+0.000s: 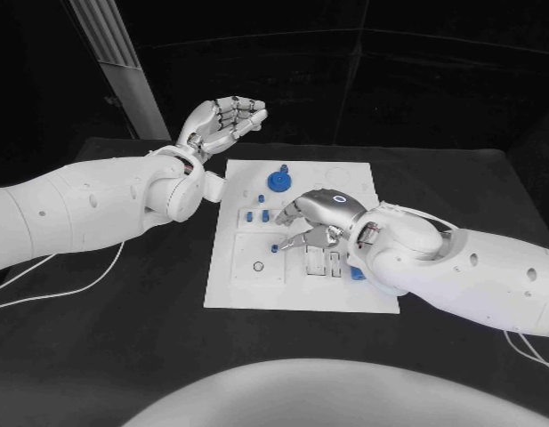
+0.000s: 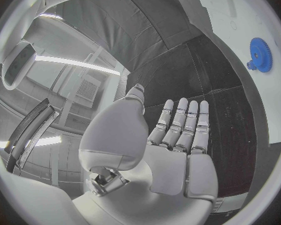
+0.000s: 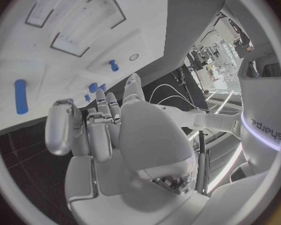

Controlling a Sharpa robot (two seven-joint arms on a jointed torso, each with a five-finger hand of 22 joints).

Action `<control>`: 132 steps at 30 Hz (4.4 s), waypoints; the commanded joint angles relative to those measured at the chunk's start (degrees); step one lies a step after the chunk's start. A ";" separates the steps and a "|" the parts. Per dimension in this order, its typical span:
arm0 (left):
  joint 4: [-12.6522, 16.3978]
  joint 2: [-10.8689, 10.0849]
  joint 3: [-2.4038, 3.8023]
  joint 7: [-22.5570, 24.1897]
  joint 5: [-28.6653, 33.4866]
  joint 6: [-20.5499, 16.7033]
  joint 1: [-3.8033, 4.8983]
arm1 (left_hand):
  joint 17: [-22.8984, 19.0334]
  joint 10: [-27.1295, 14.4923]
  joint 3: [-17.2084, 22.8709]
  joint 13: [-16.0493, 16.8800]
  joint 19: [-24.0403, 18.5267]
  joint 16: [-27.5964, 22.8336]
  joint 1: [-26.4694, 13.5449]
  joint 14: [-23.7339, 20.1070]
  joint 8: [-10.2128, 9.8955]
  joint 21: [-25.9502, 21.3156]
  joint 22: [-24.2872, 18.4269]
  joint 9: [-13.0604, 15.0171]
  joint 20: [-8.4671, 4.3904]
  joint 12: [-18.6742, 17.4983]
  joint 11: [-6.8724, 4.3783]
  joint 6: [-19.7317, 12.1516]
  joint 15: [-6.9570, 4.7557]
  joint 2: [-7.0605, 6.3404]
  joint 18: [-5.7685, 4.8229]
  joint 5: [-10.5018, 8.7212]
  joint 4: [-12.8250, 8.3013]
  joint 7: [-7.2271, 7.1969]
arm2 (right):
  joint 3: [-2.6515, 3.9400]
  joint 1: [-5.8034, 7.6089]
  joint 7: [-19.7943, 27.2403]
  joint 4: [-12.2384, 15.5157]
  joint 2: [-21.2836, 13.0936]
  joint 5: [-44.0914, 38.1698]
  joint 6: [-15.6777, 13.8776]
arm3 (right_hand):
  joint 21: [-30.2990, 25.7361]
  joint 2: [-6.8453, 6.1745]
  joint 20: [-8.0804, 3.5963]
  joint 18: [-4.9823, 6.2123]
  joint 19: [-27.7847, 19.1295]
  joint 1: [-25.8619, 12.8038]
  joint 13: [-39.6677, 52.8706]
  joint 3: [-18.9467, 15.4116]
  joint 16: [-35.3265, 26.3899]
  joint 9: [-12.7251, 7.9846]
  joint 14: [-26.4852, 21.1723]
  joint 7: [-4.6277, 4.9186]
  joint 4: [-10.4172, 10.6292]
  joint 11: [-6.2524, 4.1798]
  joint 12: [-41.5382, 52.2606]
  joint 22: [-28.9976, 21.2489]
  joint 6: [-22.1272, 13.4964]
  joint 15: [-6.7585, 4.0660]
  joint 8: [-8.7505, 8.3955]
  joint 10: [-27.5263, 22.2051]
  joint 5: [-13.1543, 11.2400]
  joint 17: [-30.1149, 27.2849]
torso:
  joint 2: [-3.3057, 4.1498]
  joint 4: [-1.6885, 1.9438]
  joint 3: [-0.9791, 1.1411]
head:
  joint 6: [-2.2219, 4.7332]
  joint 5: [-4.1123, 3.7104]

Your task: Assemble the parts on the task board

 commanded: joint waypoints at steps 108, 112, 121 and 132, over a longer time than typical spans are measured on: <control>-1.03 0.53 0.04 10.96 0.12 0.74 -0.50 | -0.51 -0.64 -0.62 -0.10 0.16 0.71 0.22 -0.55 0.47 -0.47 -0.23 -0.09 -0.03 0.74 -0.03 -0.47 -0.02 0.75 -0.94 0.42 -0.08 6.65 | 0.12 3.54 -5.45 -1.03 -6.84 -0.62 -4.82 | 5.82 0.72 -2.70 -0.83 2.90 5.83 -0.59 14.02 -1.15 0.72 4.80 -4.15 0.20 -4.02 3.96 10.30 9.86 -3.10 3.66 10.12 -0.32 8.63 | -0.12 0.10 -0.14 | 0.00 -1.41; -1.18 0.68 0.04 10.94 0.12 0.73 -0.51 | -0.51 -0.64 -0.62 -0.10 0.16 0.71 0.22 -0.55 0.47 -0.47 -0.23 -0.09 -0.03 0.74 -0.03 -0.47 -0.02 0.75 -0.94 0.42 -0.08 6.65 | 0.14 3.78 -4.11 0.72 -7.43 -0.09 -6.99 | 5.93 0.71 -2.70 -0.86 2.95 5.86 -0.59 14.01 -1.12 0.72 4.81 -4.17 0.20 -4.03 3.88 10.36 9.91 -3.10 3.66 10.17 -0.32 8.73 | -0.04 0.11 -0.14 | 0.00 -1.34; -1.42 1.09 0.04 10.93 0.12 0.83 -0.53 | -0.51 -0.64 -0.62 -0.10 0.16 0.71 0.22 -0.55 0.47 -0.47 -0.23 -0.09 -0.03 0.74 -0.03 -0.47 -0.02 0.75 -0.94 0.42 -0.08 6.65 | 0.15 3.94 -0.74 3.92 -5.41 2.32 -5.02 | 5.92 0.83 -2.72 -0.86 2.95 6.18 -0.59 14.12 -1.06 0.69 4.84 -4.21 0.18 -4.06 3.52 10.36 10.02 -3.12 3.61 10.31 -0.32 8.88 | 0.00 0.25 -0.11 | 0.00 -0.63; -1.48 1.18 0.04 10.94 0.12 0.83 -0.54 | -0.51 -0.64 -0.62 -0.10 0.16 0.71 0.22 -0.55 0.47 -0.47 -0.23 -0.09 -0.03 0.74 -0.03 -0.47 -0.02 0.75 -0.94 0.42 -0.08 6.65 | 0.12 3.94 3.84 3.80 -0.22 2.99 1.62 | 5.91 0.93 -2.73 -0.86 2.94 6.73 -0.61 14.27 -1.00 0.53 4.87 -4.07 0.14 -3.95 2.65 10.37 9.85 -3.08 3.29 10.32 -0.32 9.03 | 0.00 0.19 -0.13 | 0.00 0.68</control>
